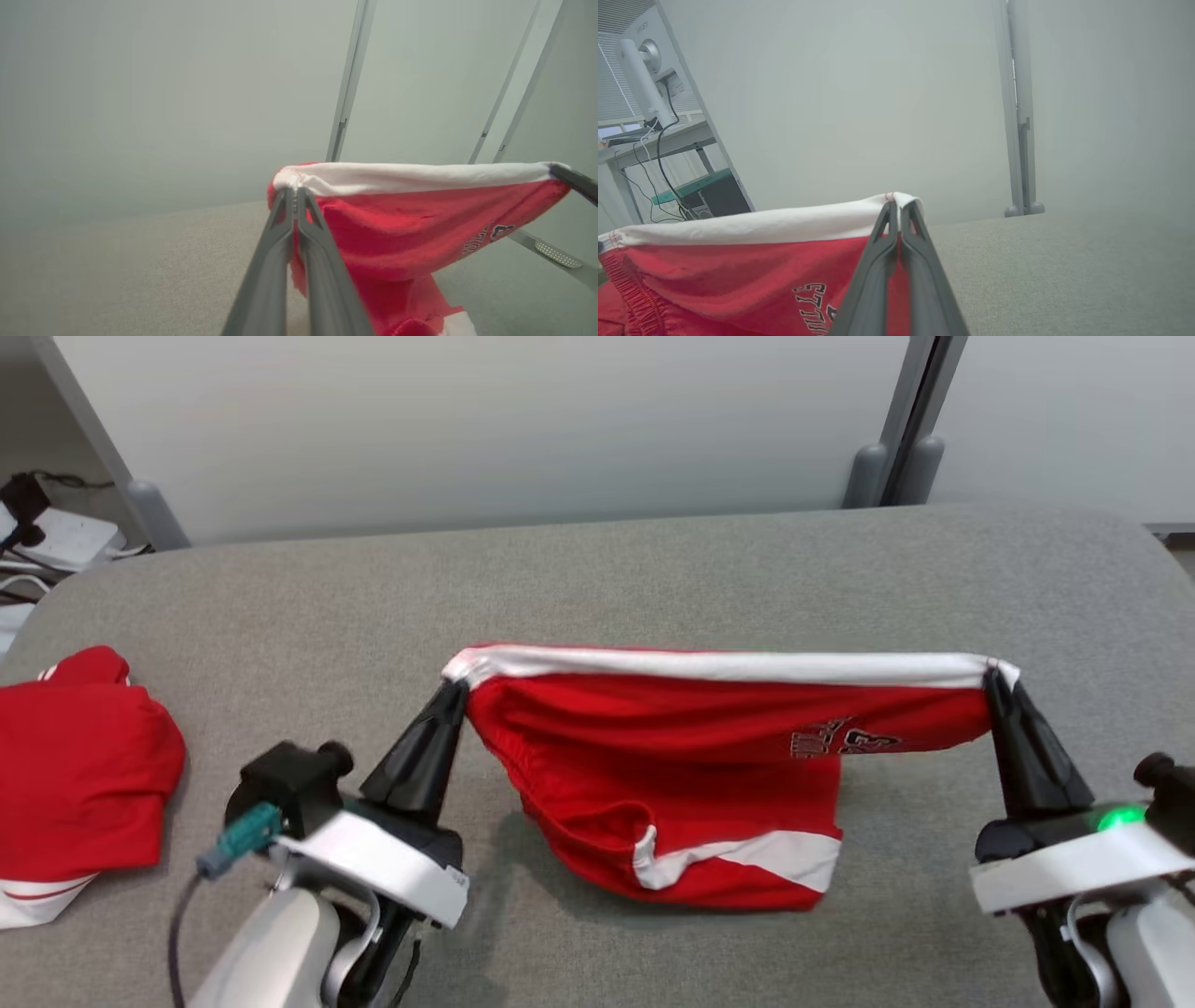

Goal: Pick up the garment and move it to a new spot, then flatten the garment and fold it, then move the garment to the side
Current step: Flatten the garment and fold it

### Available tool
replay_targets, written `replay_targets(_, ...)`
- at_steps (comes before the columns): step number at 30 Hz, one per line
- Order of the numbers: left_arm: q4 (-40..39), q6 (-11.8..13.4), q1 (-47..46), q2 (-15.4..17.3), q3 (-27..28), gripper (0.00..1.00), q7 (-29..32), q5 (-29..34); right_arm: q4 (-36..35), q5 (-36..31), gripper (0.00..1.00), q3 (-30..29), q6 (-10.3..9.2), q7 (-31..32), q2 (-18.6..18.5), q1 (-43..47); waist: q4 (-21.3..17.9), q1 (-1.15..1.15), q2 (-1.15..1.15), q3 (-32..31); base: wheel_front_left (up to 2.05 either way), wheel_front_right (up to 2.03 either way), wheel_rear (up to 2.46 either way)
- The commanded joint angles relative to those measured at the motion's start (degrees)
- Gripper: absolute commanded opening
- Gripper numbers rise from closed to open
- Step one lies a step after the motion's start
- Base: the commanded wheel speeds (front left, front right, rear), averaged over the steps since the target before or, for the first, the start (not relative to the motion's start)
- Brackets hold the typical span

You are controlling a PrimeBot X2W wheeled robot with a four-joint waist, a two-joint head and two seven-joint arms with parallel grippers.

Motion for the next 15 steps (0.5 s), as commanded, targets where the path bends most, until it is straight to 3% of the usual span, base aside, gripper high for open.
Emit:
replay_targets(1,-4.6,-0.3,-4.8,2.9,-0.7,0.00,1.5,-4.2,-2.2,-0.9,0.00,1.1,0.09,-0.8,-2.1,-2.5,-0.8,0.00,0.00,-1.6,0.00,0.00,0.00)
replay_targets(4,-12.0,-0.4,-8.1,9.0,-5.9,0.00,5.2,-12.9,-3.7,-0.7,0.00,0.9,0.09,-0.8,-4.7,-4.9,-1.3,0.00,0.00,-3.0,0.00,0.00,0.00)
replay_targets(5,-12.0,-0.4,-8.1,9.0,-5.9,0.00,5.2,-12.9,-3.7,-0.7,0.00,0.9,0.09,-0.8,-4.7,-4.9,-1.3,0.00,0.00,-3.0,0.00,0.00,0.00)
replay_targets(8,-21.1,-0.4,-11.8,15.3,-9.6,0.00,8.5,-22.8,-6.2,0.2,0.00,-0.4,0.09,-0.8,-7.2,-6.7,-1.6,0.00,0.00,-3.9,0.00,0.00,0.00)
replay_targets(11,-29.1,-0.4,-14.7,20.3,-10.3,0.00,10.6,-30.7,-9.8,1.1,0.00,-2.6,0.09,-0.8,-9.6,-7.2,-1.8,0.00,0.00,-4.6,0.00,0.00,0.00)
replay_targets(15,-36.5,-0.4,-16.8,23.3,-8.0,0.00,13.1,-40.4,-15.9,2.2,0.00,-6.2,0.09,-0.8,-12.7,-6.1,-1.9,0.00,0.00,-5.6,0.00,0.00,0.00)
